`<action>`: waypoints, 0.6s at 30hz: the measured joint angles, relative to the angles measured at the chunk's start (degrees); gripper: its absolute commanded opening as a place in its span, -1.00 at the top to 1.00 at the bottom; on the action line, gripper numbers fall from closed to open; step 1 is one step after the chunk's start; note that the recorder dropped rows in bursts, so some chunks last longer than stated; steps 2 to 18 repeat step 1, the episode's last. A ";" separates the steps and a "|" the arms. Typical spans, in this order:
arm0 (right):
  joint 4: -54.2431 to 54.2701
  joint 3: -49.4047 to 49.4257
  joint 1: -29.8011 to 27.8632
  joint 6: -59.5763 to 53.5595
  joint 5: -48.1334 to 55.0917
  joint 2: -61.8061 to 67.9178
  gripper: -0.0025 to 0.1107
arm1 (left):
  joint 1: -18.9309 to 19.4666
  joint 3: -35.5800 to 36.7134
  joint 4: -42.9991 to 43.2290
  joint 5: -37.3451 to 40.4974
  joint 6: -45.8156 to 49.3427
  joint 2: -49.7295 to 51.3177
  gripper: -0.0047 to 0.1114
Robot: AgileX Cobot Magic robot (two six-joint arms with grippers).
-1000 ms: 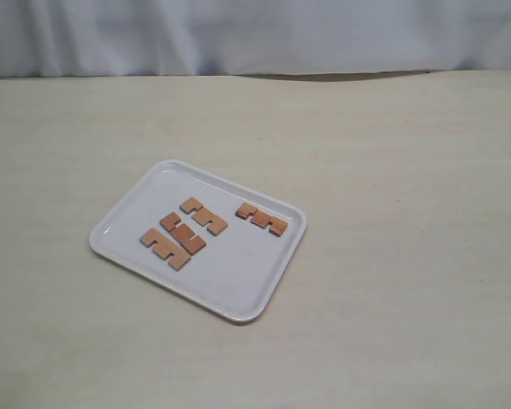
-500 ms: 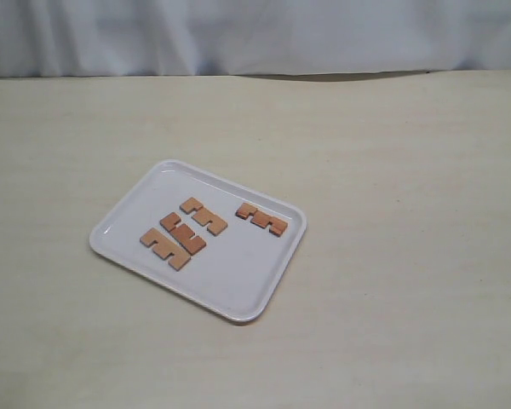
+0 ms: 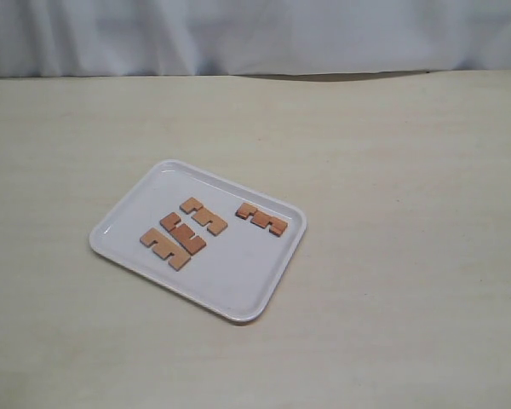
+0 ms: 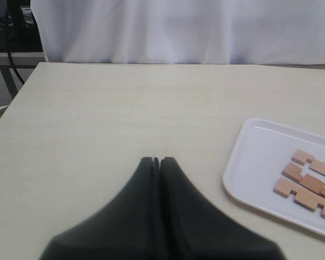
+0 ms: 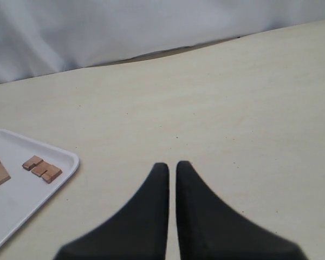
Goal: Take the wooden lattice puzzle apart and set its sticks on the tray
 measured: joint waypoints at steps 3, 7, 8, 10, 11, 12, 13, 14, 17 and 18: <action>0.00 0.00 0.00 0.00 0.00 0.00 0.88 | 0.00 0.00 0.00 0.00 0.00 0.00 0.92; 0.00 0.00 0.00 0.00 0.00 0.00 0.88 | 0.00 0.00 0.00 0.00 0.00 0.00 0.92; 0.00 0.00 0.00 0.00 0.00 0.00 0.88 | 0.00 0.00 0.00 0.00 0.00 0.00 0.92; 0.00 0.00 0.00 0.00 0.00 0.00 0.88 | 0.00 0.00 0.00 0.00 0.00 0.00 0.92; 0.00 0.00 0.00 0.00 0.00 0.00 0.88 | 0.00 0.00 0.00 0.00 0.00 0.00 0.92; 0.00 0.00 0.00 0.00 0.00 0.00 0.88 | 0.00 0.00 0.00 0.00 0.00 0.00 0.92; 0.00 0.00 0.00 0.00 0.00 0.00 0.88 | 0.00 0.00 0.00 0.00 0.00 0.00 0.92; 0.00 0.00 0.00 0.00 0.00 0.00 0.88 | 0.00 0.00 0.00 0.00 0.00 0.00 0.92; 0.00 0.00 0.00 0.00 0.00 0.00 0.88 | 0.00 0.00 0.00 0.00 0.00 0.00 0.92; 0.00 0.00 0.00 0.00 0.00 0.00 0.88 | 0.00 0.00 0.00 0.00 0.00 0.00 0.92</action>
